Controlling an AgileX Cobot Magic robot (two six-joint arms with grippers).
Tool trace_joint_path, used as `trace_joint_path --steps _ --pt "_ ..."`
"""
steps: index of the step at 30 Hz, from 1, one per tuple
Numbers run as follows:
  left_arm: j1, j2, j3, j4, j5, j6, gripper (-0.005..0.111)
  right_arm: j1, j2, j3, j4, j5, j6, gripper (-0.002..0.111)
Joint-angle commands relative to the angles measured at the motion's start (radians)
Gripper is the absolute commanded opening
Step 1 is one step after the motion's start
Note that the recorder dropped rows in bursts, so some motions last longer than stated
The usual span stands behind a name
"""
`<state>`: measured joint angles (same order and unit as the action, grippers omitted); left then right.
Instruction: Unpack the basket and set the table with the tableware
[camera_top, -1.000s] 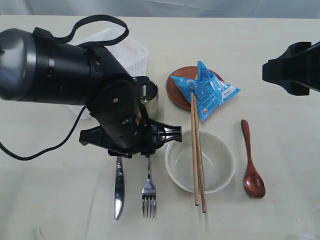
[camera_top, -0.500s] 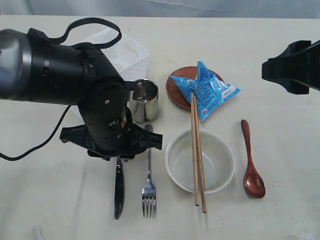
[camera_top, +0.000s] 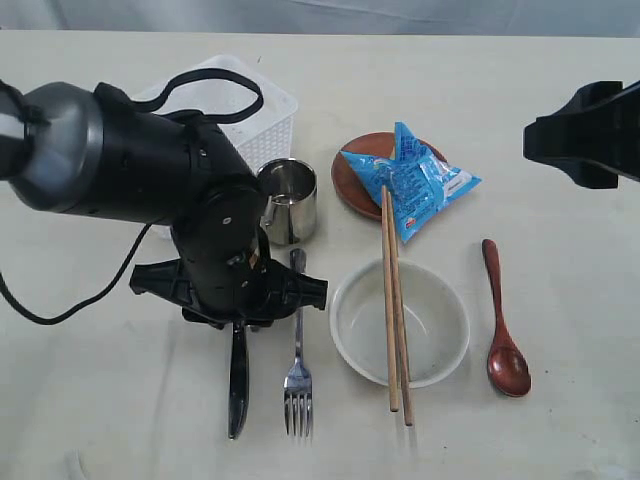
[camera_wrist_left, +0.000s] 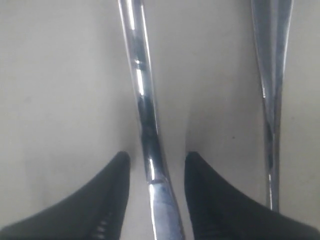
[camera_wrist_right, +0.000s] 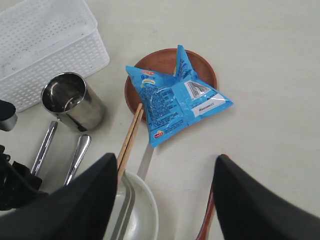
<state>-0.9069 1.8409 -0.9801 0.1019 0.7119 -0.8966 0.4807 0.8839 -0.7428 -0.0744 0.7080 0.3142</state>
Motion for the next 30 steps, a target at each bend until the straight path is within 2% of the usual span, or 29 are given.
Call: trace_joint_path --steps 1,10,18,25,30 --pt "0.001 0.004 0.005 0.014 -0.002 0.003 0.036 0.000 -0.006 0.001 -0.002 -0.010 -0.008 0.055" --pt "0.001 0.033 0.005 -0.002 0.000 0.003 0.033 0.000 -0.006 0.001 -0.005 -0.006 -0.008 0.055" --pt "0.001 0.033 0.005 -0.002 -0.006 0.000 0.000 0.000 -0.006 0.001 -0.005 -0.003 -0.008 0.055" --pt "0.001 0.033 0.005 -0.002 -0.006 -0.057 0.000 0.000 -0.006 0.001 -0.005 -0.003 -0.008 0.055" --pt "0.001 0.033 0.005 -0.054 -0.014 -0.088 0.000 0.000 -0.006 0.001 -0.005 -0.003 -0.008 0.055"
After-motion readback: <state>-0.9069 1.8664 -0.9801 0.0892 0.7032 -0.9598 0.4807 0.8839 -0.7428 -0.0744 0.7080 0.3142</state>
